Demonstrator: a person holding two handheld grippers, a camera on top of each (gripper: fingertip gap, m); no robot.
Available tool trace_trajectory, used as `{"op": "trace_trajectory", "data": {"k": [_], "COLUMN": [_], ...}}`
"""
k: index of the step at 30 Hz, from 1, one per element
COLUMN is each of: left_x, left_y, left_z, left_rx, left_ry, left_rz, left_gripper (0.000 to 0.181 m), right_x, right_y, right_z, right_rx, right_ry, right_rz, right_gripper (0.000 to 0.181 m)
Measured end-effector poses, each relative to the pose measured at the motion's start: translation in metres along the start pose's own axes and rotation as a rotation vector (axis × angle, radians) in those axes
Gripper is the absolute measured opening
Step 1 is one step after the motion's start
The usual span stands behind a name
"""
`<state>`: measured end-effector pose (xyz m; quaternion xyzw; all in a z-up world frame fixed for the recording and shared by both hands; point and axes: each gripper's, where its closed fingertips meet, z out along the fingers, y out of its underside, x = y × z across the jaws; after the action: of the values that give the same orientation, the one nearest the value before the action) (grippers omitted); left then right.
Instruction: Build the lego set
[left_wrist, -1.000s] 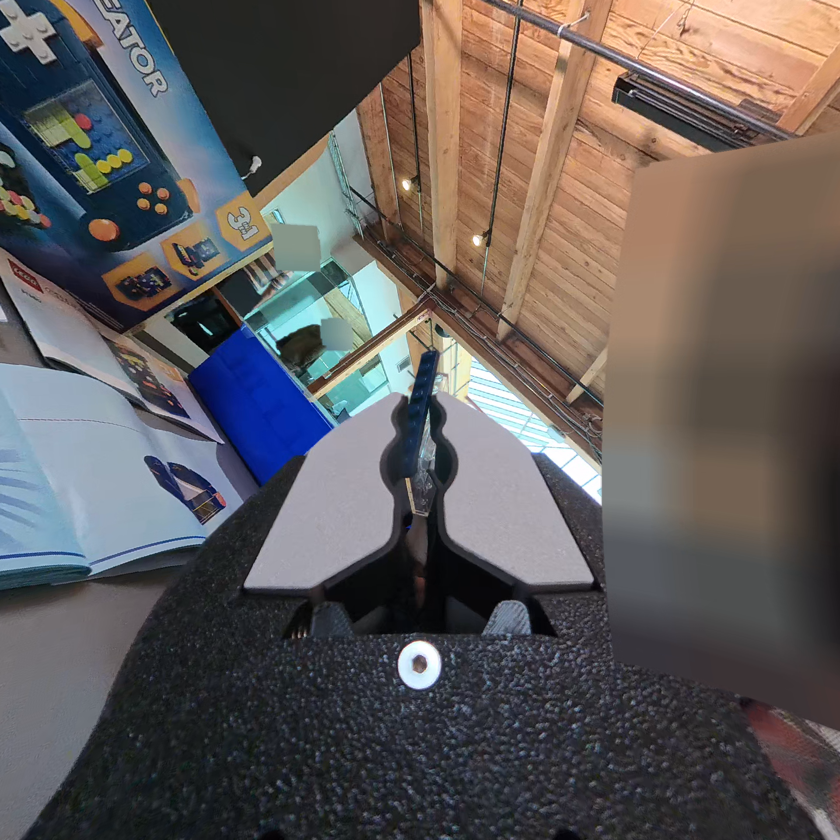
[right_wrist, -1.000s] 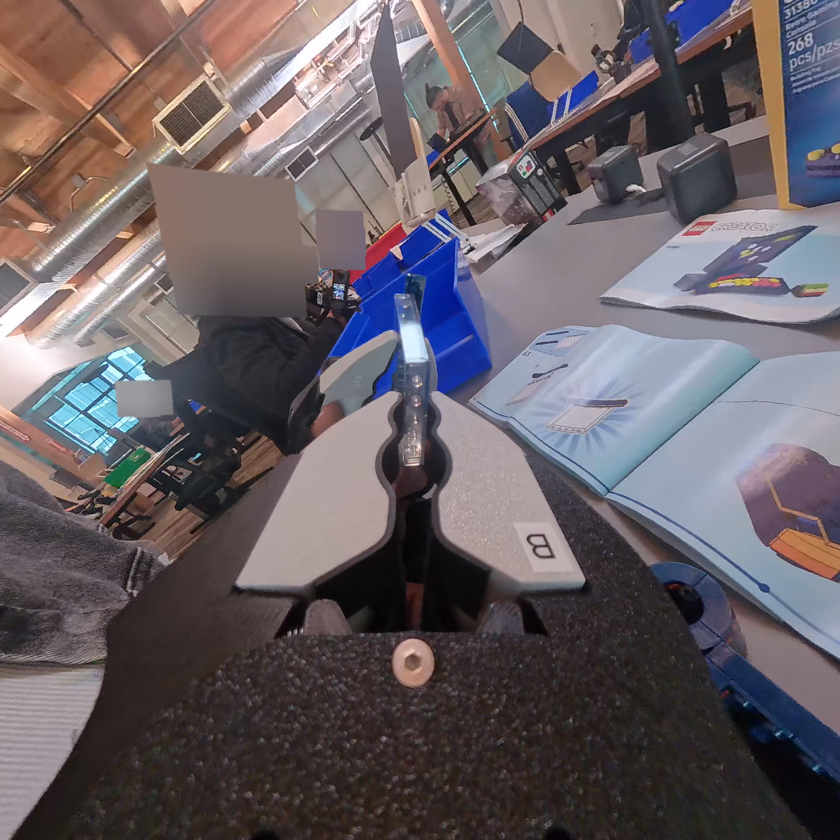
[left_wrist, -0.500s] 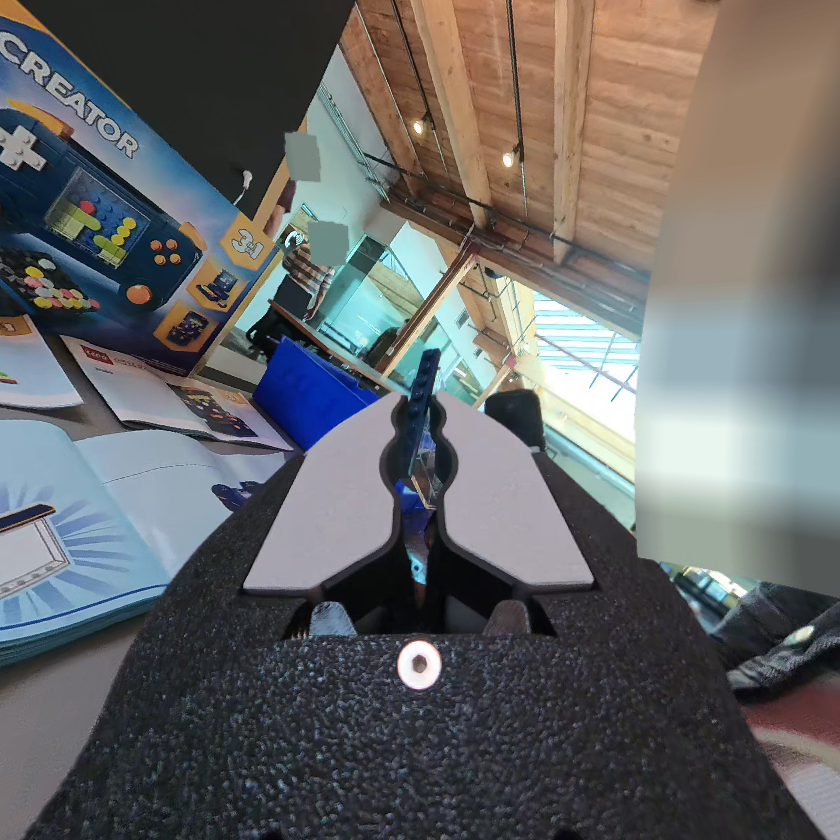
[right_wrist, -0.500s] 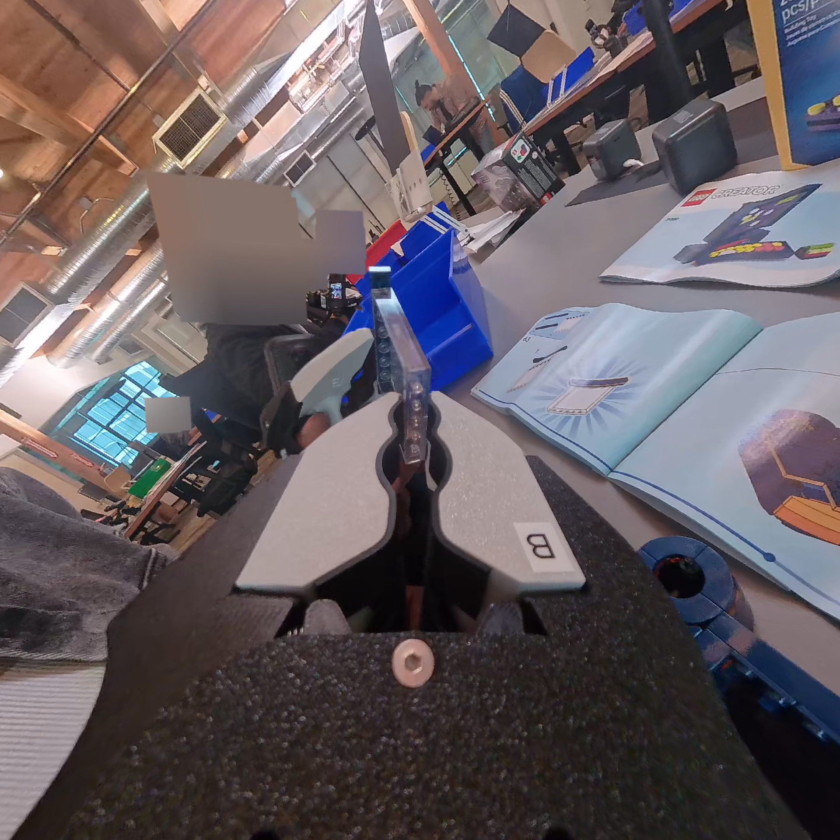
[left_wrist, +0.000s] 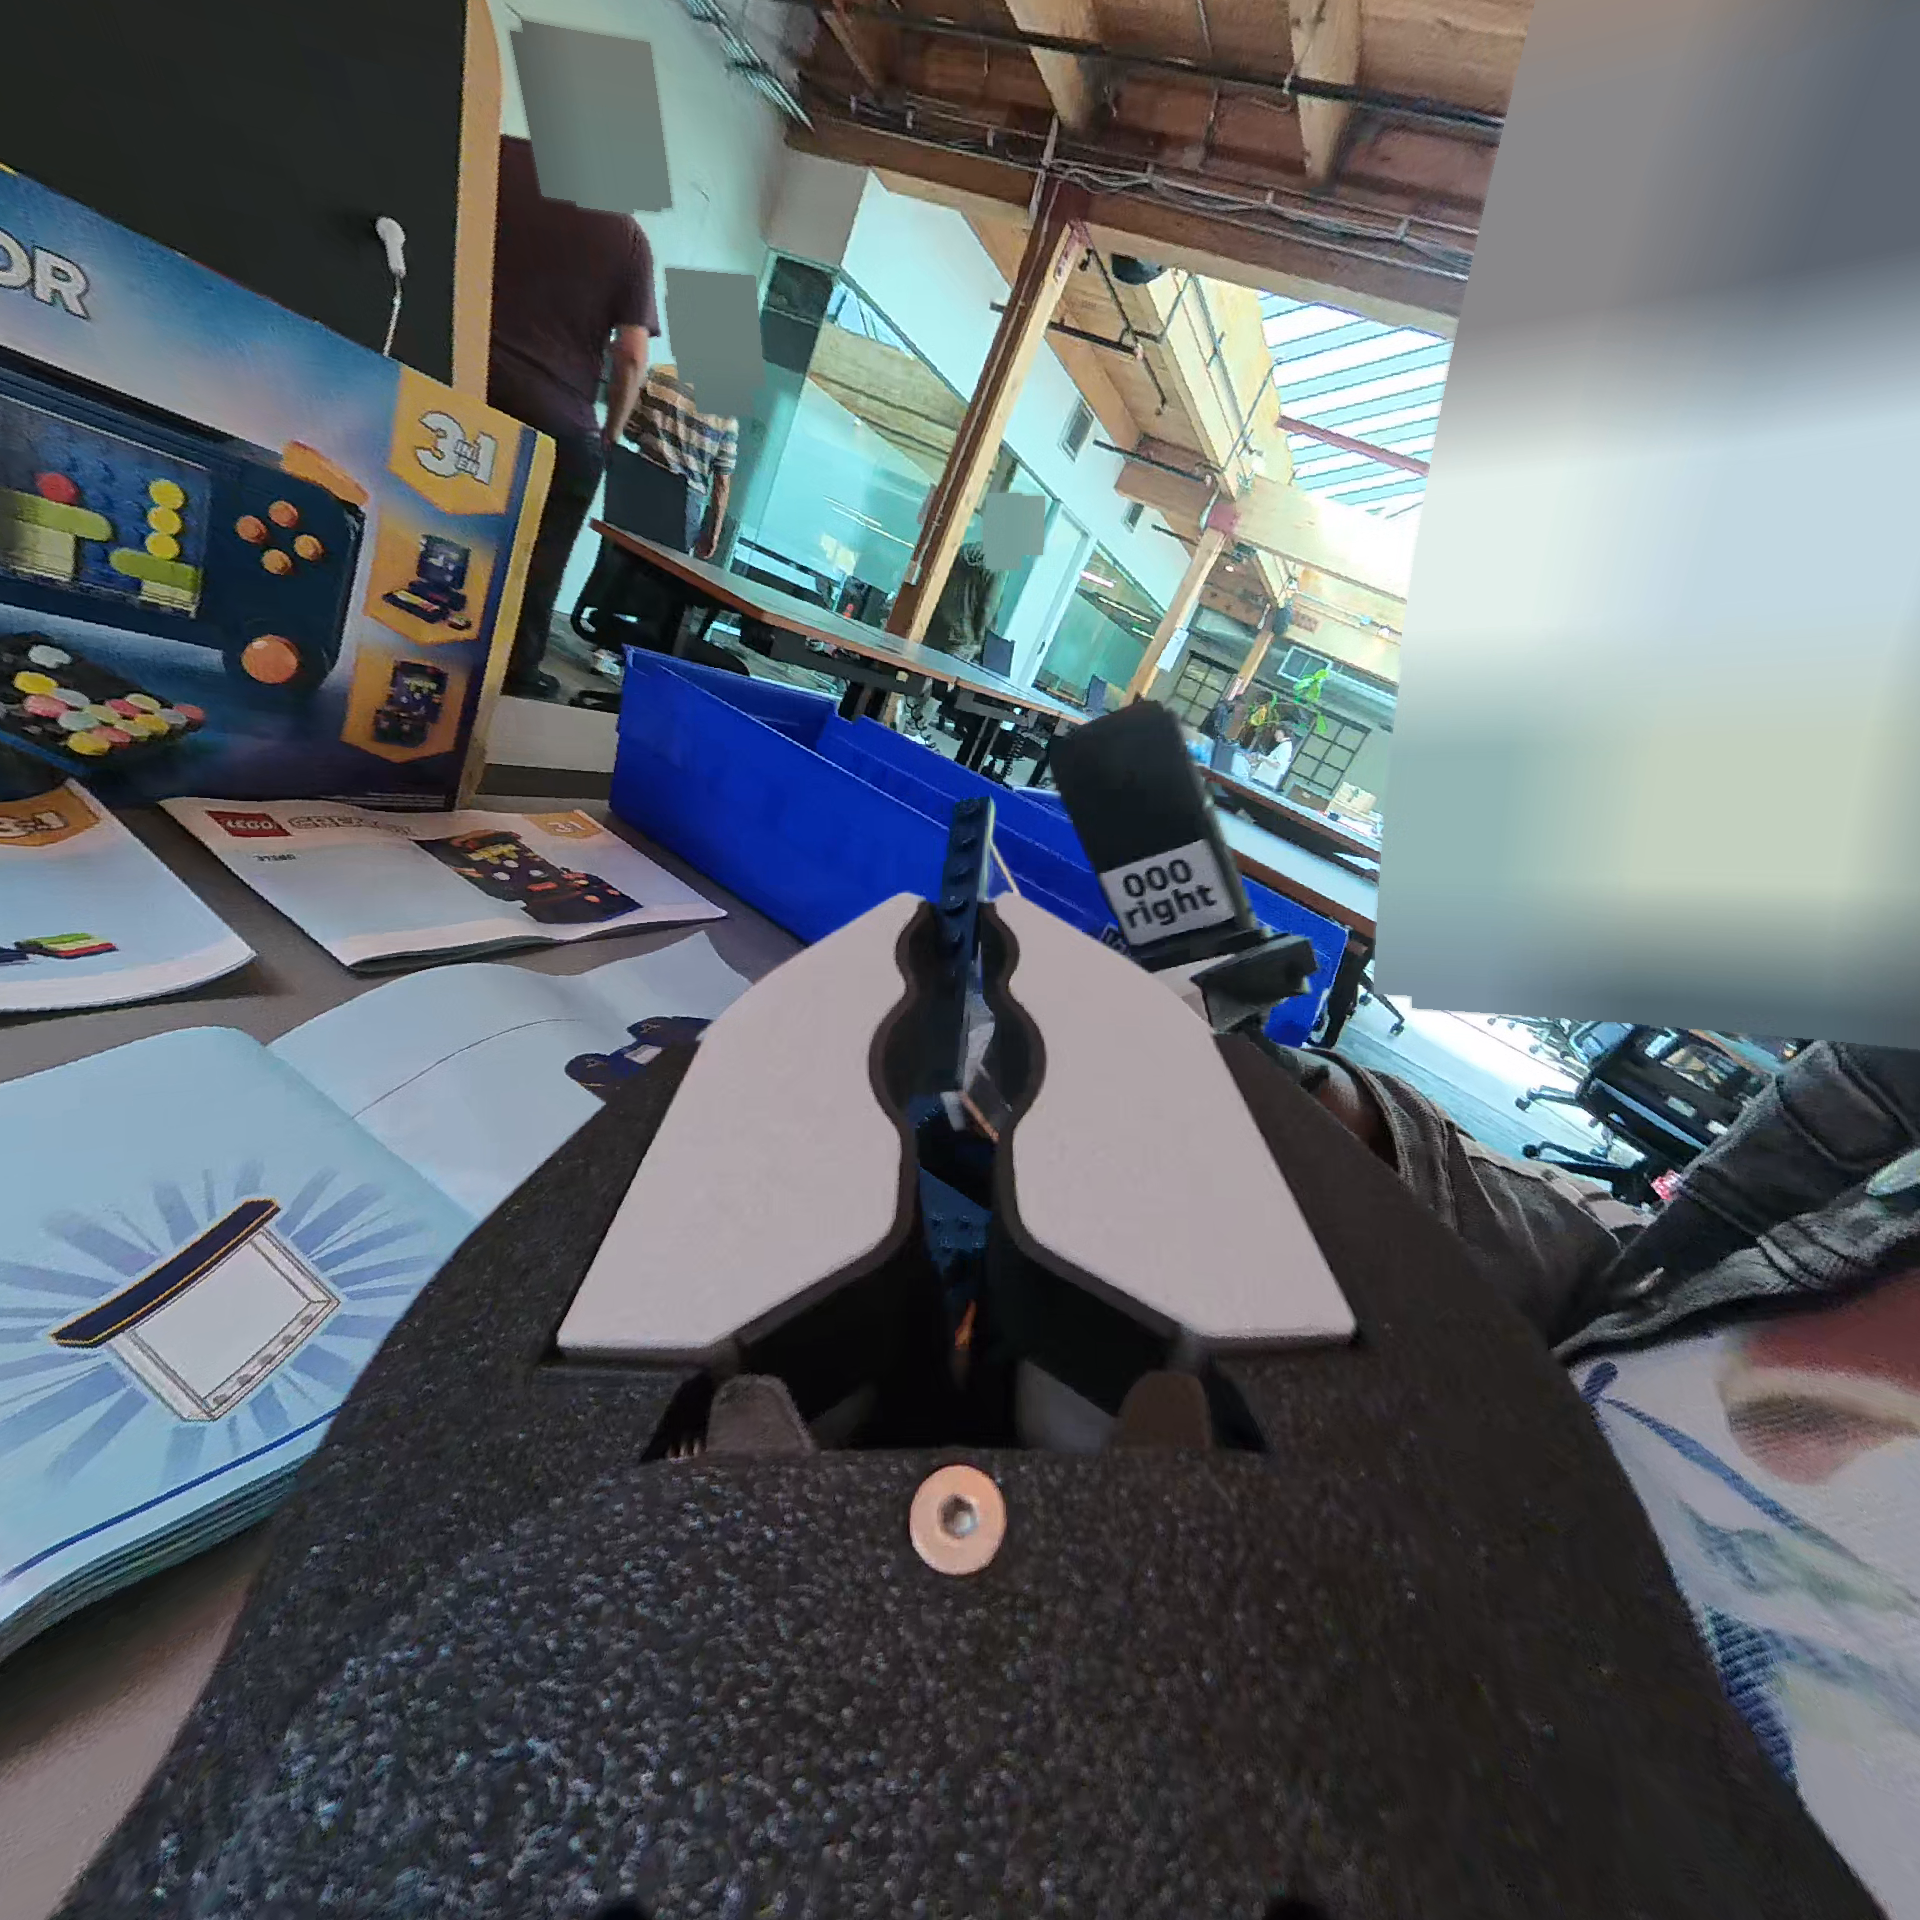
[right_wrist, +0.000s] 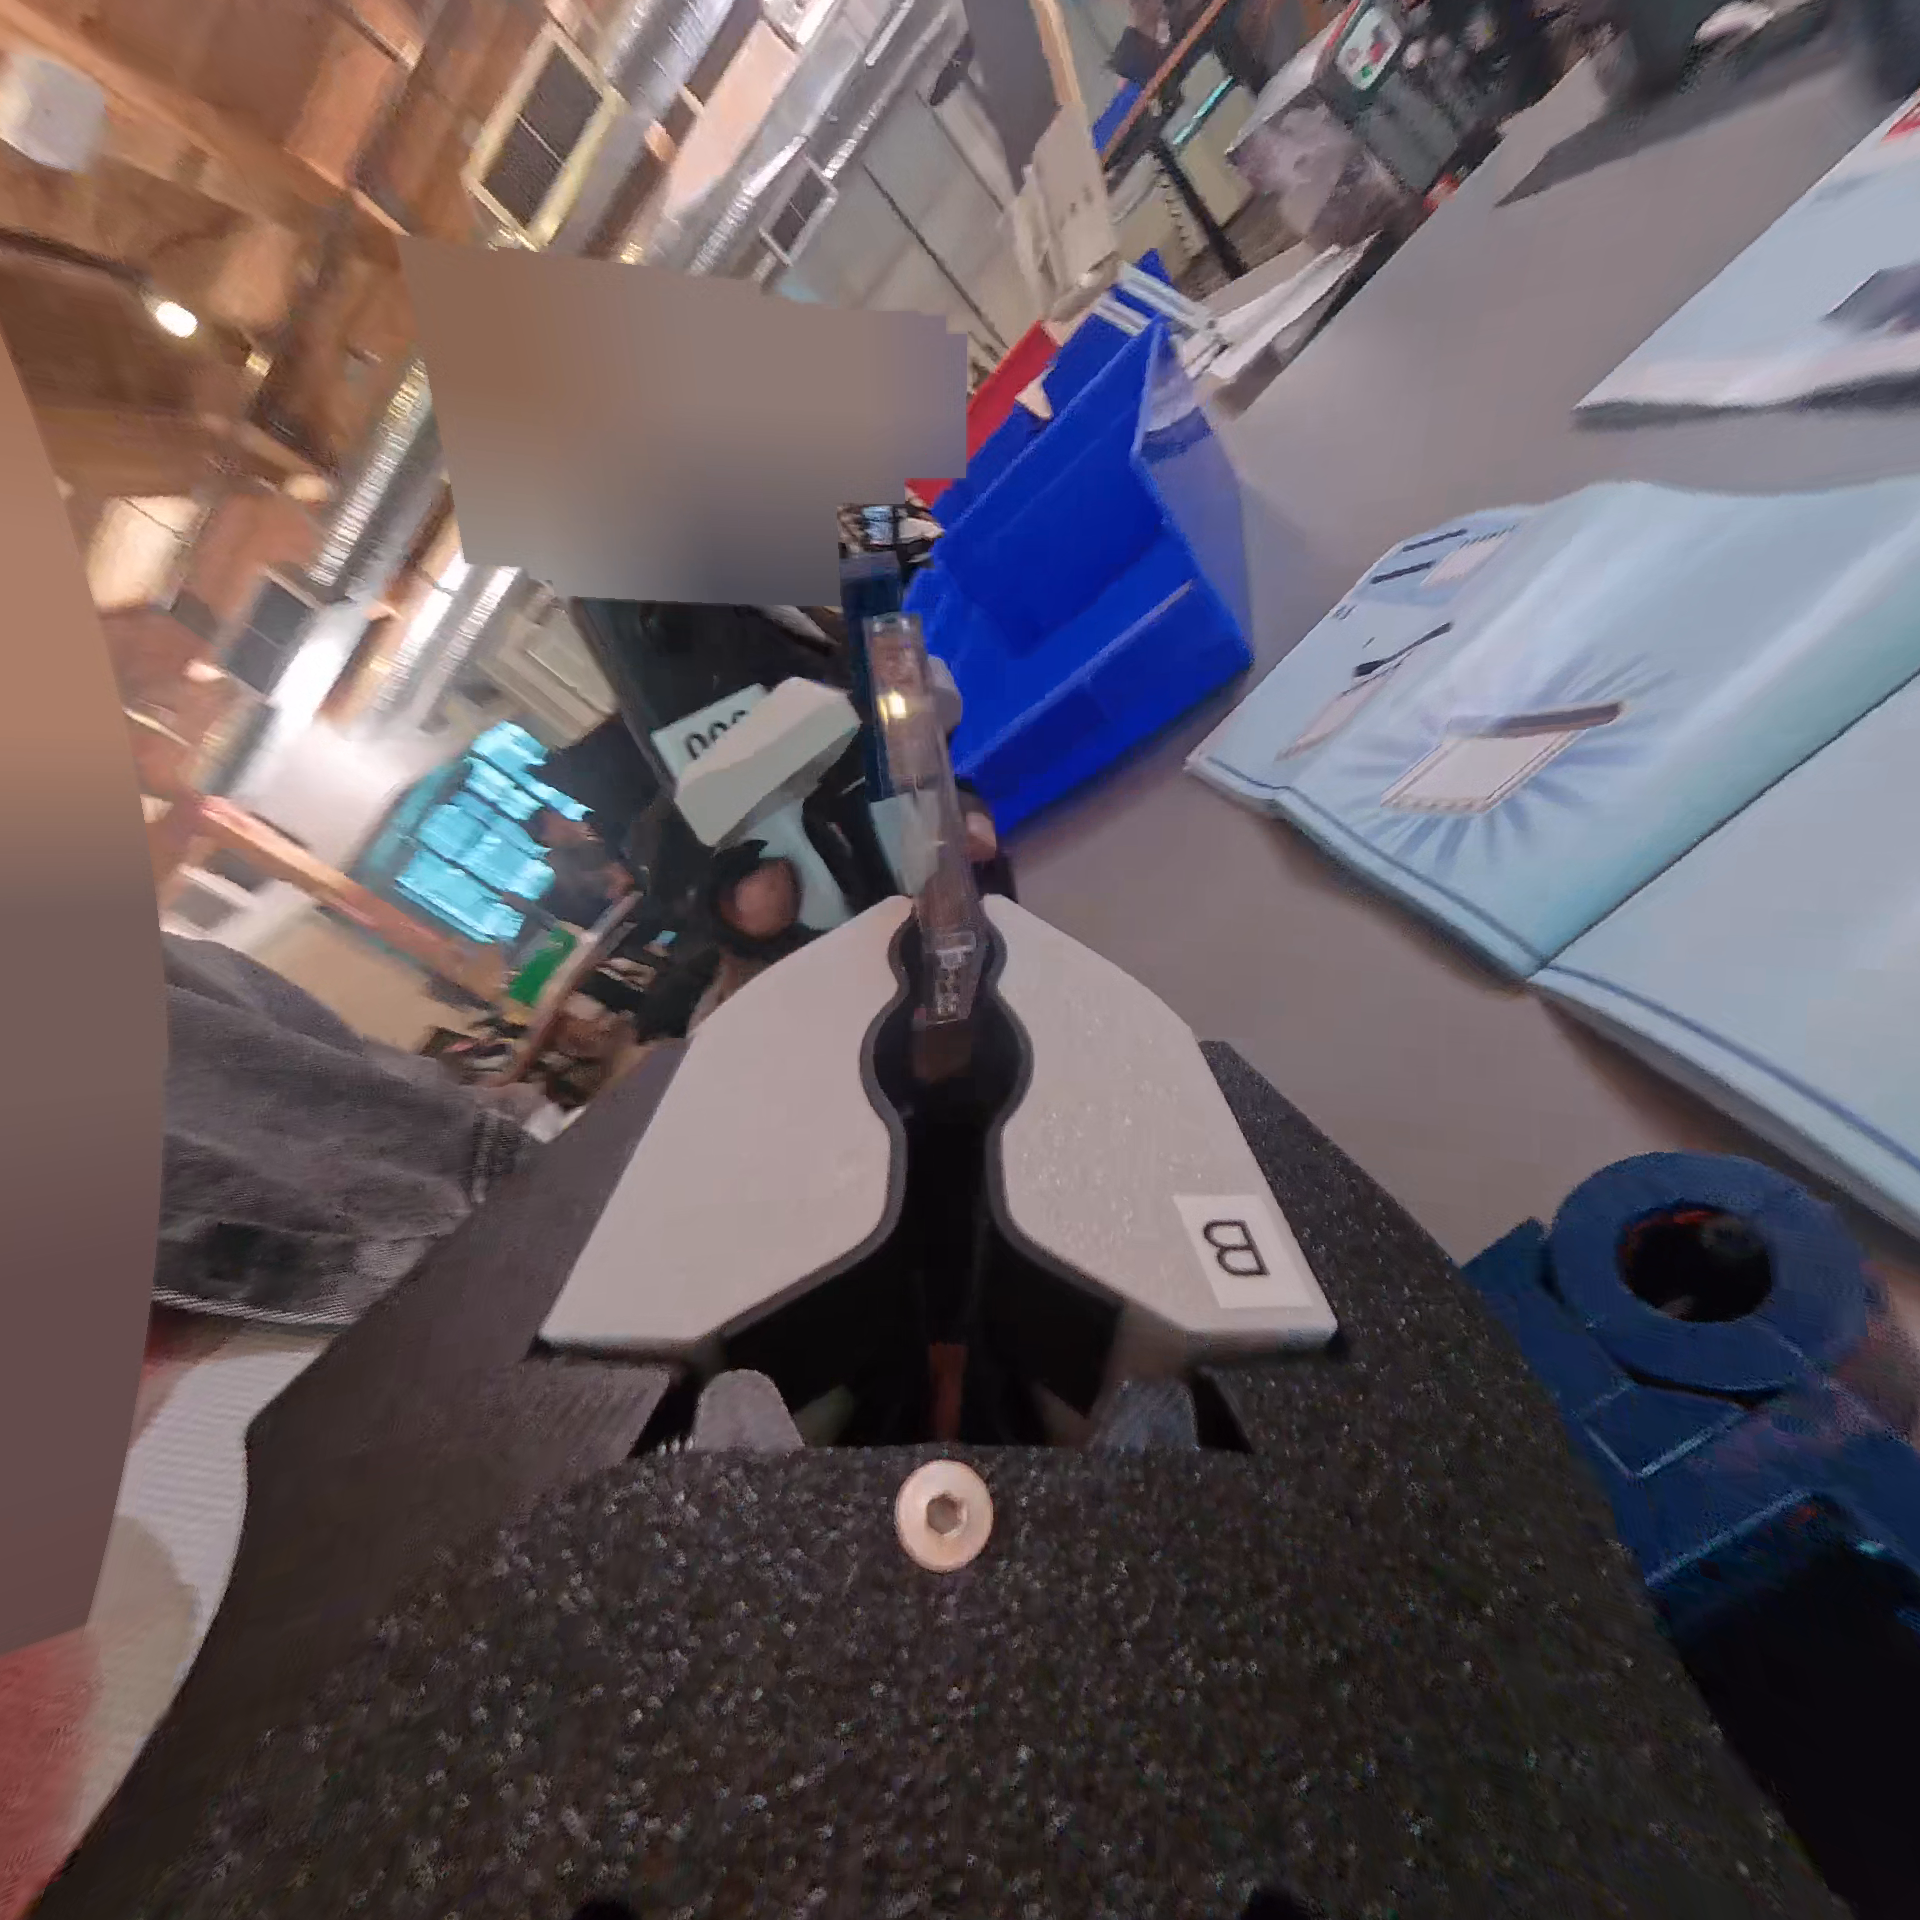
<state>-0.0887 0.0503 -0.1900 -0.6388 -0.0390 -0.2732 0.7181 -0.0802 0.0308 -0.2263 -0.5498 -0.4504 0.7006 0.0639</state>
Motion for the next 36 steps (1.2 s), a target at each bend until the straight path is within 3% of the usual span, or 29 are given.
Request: {"op": "trace_trajectory", "data": {"k": [14,27,30,36], "left_x": [-0.007,0.0,0.006,0.012], "left_y": [0.011,0.016,0.019,0.025], "left_z": [-0.004,-0.007,-0.01,-0.014], "left_rx": [-0.122,-0.211,-0.253,-0.344], "left_ry": [-0.005,0.1,0.183,0.243], "left_rz": [-0.067,-0.122,-0.202,-0.202], "left_gripper": [0.008,0.008,0.008,0.008], "right_x": [0.005,0.001,0.0,0.002], "right_y": [0.009,0.019,0.024,0.029], "right_z": [-0.001,-0.001,-0.004,-0.008], "right_rx": [-0.113,-0.182,-0.217,-0.308], "right_ry": [0.043,-0.024,-0.043,0.002], "right_rz": [-0.108,-0.128,-0.181,-0.366], "right_gripper": [0.007,0.007,0.007,0.007]}}
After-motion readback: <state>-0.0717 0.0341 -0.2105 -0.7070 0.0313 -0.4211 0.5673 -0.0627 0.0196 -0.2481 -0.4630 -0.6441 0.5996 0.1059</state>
